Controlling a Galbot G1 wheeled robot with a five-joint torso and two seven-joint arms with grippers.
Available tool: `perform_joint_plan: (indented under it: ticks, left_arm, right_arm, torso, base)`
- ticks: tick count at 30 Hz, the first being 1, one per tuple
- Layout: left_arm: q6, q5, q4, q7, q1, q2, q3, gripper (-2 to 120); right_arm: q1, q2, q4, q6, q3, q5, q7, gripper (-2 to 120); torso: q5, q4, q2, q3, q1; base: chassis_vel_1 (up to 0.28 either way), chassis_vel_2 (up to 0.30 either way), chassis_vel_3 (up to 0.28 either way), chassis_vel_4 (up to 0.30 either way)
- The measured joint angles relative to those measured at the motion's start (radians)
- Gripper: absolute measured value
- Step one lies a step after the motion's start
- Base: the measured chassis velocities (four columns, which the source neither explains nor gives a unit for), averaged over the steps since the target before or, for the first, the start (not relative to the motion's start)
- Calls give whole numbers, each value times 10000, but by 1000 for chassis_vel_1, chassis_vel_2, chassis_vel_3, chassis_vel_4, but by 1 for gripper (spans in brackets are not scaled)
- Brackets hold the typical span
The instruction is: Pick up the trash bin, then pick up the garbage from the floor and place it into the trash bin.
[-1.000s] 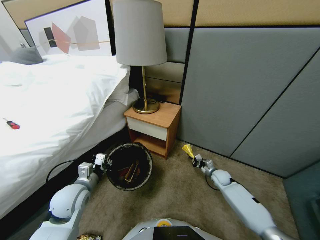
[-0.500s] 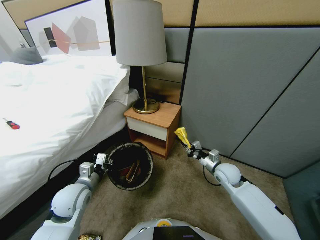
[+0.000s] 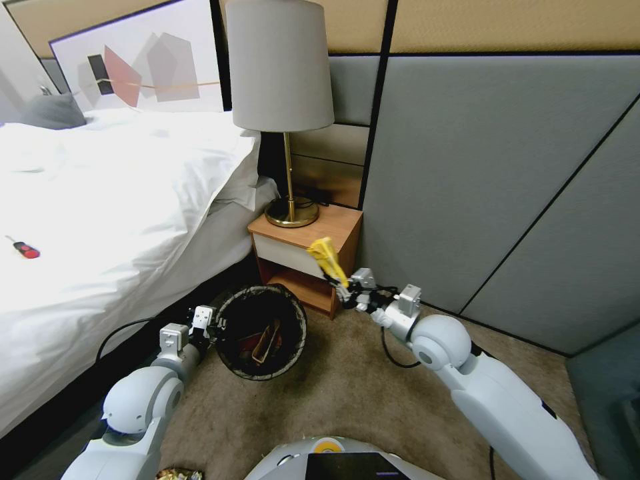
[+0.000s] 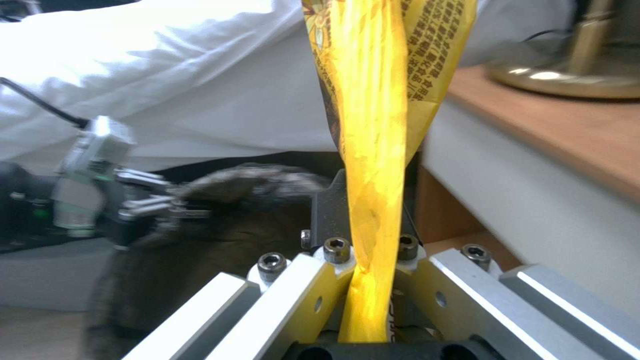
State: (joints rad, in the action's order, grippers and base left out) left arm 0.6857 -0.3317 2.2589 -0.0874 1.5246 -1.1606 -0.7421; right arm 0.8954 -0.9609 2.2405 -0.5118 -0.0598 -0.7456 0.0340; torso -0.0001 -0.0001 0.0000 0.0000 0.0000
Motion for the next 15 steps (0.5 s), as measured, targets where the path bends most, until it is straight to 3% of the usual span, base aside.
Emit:
perform_joint_plan:
  ticks: [6,15]
  left_arm:
    - [1,1,2,4,-5,-16,44,1]
    - [8,17,1,14,-39,-40,98,1]
  right_arm:
    - [-366,-410,-16,-216,-969,-285,-464,0]
    - [-501,-783,-192,-430,-1628,-492,-900,0]
  torso:
    - [-1,1,0,0,0]
    - [0,1,0,0,0]
  base:
    - [0,0,0,0]
    - [0,0,0,0]
